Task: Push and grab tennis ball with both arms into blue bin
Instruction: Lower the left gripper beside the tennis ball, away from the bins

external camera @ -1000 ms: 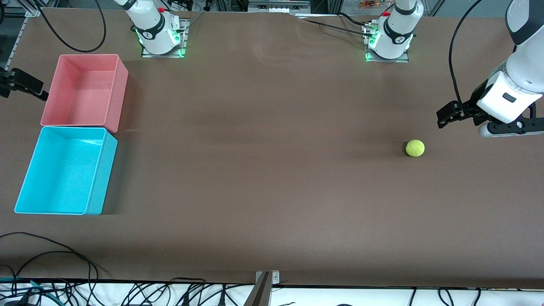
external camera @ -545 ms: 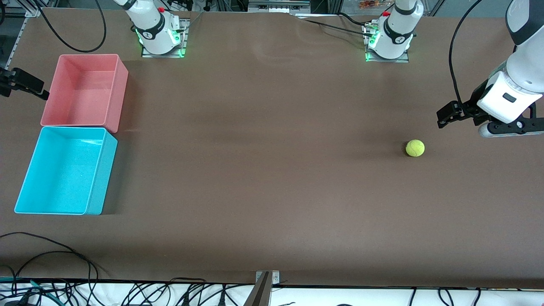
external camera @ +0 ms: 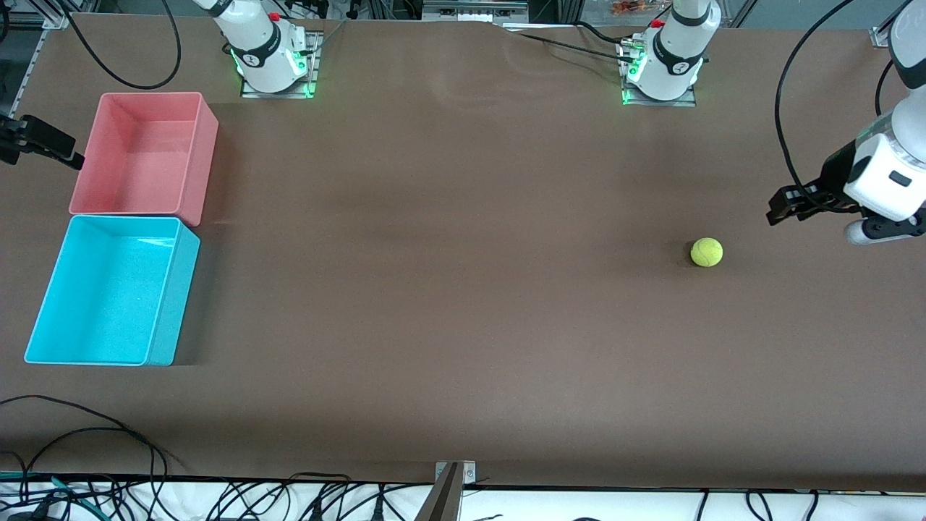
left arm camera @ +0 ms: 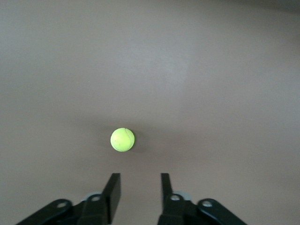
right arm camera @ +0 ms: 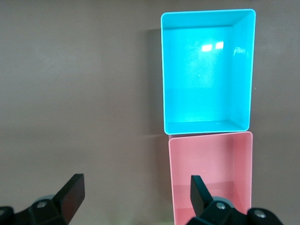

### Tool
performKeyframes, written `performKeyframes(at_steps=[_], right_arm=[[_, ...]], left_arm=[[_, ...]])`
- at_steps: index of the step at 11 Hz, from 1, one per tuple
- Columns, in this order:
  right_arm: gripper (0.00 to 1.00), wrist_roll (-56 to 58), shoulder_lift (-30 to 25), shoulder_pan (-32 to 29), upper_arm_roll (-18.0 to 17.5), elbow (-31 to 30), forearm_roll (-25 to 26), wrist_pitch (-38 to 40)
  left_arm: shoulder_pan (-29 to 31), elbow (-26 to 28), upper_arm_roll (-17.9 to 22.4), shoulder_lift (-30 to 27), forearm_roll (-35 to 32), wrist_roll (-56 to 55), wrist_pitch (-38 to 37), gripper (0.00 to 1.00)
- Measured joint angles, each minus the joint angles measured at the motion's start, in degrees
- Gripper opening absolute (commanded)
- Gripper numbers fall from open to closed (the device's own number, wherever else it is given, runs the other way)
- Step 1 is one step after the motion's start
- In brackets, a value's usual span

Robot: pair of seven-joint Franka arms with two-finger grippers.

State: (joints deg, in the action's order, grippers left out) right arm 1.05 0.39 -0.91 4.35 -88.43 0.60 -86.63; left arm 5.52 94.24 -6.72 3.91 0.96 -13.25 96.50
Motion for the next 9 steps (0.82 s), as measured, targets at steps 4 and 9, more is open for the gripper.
performKeyframes(at_steps=[4, 9], right_arm=[[1.0, 0.0, 0.0, -0.01, 0.0, 0.0, 0.0, 0.03], [1.0, 0.0, 0.0, -0.04, 0.0, 0.01, -0.01, 0.04]], left_arm=[[0.93, 0.09, 0.44, 0.89, -0.94, -20.92, -2.15, 0.0], [9.33, 0.82, 1.16, 4.67, 0.54, -42.57, -1.61, 0.0]])
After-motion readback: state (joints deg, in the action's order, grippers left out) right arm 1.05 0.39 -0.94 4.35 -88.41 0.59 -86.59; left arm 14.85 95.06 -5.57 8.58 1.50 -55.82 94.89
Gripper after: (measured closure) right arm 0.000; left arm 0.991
